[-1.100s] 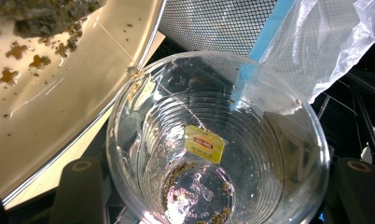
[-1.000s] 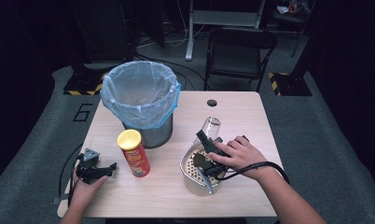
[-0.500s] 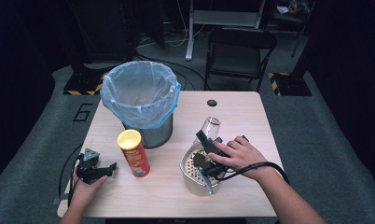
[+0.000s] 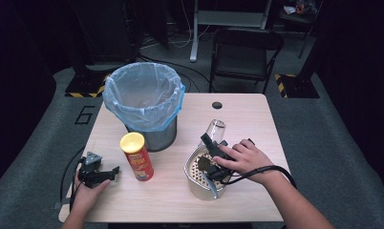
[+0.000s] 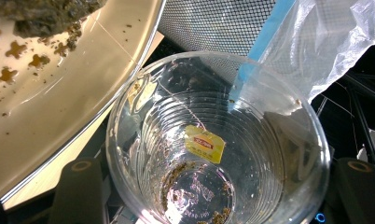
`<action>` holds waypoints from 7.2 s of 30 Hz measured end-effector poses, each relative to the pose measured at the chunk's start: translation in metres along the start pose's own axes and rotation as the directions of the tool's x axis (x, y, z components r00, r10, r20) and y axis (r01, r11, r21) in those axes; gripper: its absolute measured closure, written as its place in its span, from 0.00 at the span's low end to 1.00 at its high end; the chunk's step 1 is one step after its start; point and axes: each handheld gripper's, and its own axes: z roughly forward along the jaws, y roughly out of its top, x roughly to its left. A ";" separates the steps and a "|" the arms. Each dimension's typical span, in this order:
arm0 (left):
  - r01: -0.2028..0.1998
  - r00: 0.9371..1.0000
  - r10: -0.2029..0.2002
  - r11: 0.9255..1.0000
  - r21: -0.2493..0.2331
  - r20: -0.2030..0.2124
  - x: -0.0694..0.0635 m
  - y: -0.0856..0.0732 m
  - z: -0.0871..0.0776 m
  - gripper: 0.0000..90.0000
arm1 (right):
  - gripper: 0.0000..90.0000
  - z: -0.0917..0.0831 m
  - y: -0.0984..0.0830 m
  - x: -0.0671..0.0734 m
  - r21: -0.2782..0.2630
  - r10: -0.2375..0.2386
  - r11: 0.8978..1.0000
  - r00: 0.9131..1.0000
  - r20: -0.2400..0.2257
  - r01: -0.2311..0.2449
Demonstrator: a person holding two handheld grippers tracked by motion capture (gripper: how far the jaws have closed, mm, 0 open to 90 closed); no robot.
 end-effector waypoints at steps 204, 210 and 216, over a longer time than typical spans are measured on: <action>-0.063 0.928 0.116 0.985 -0.158 0.354 -0.080 0.043 -0.033 0.15 | 0.30 -0.063 -0.103 0.120 0.289 0.875 -0.483 -0.472 0.111 -0.827; -0.069 0.926 0.128 0.982 -0.174 0.355 -0.088 0.045 -0.022 0.16 | 0.30 -0.063 -0.100 0.126 0.301 0.871 -0.489 -0.475 0.121 -0.819; -0.107 0.935 0.164 0.976 -0.192 0.313 -0.090 0.043 -0.018 0.23 | 0.30 -0.062 -0.097 0.131 0.315 0.883 -0.468 -0.454 0.120 -0.826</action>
